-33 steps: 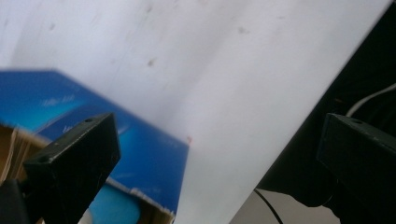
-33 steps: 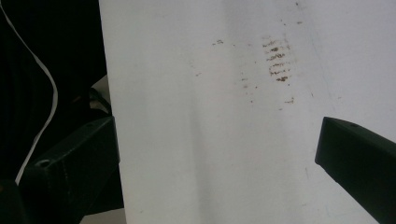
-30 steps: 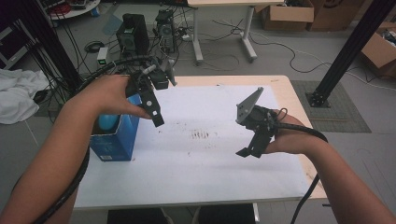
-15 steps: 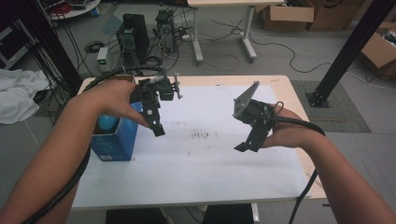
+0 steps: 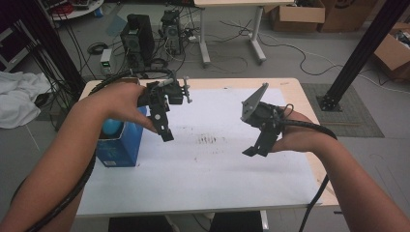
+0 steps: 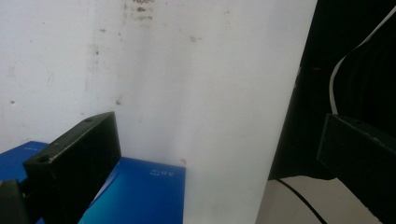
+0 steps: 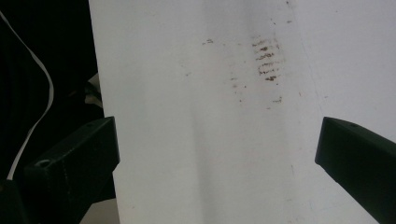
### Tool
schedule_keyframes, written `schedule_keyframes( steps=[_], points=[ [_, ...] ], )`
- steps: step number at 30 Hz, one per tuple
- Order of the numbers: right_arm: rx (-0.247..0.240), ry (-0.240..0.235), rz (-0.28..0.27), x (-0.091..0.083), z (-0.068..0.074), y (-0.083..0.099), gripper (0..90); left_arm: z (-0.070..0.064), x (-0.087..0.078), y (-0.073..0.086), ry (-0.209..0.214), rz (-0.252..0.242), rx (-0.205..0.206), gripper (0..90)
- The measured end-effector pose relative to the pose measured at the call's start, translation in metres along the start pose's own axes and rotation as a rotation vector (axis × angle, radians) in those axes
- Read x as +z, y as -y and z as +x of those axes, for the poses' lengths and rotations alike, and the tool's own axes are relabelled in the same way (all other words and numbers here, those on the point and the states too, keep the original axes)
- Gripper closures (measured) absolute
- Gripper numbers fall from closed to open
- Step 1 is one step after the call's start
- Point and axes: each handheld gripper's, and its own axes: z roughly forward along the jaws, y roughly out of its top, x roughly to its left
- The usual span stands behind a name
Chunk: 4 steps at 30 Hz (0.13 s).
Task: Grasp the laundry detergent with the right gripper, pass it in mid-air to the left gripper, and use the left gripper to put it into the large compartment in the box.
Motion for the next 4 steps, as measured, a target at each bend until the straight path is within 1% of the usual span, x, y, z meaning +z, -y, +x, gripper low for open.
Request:
schedule_keyframes(
  steps=[4],
  points=[
    [-0.001,-0.001,-0.005,0.0007,0.0003,-0.0005,0.0,0.0007,0.0012,-0.0012,0.003,0.001,0.004,0.1]
  ],
)
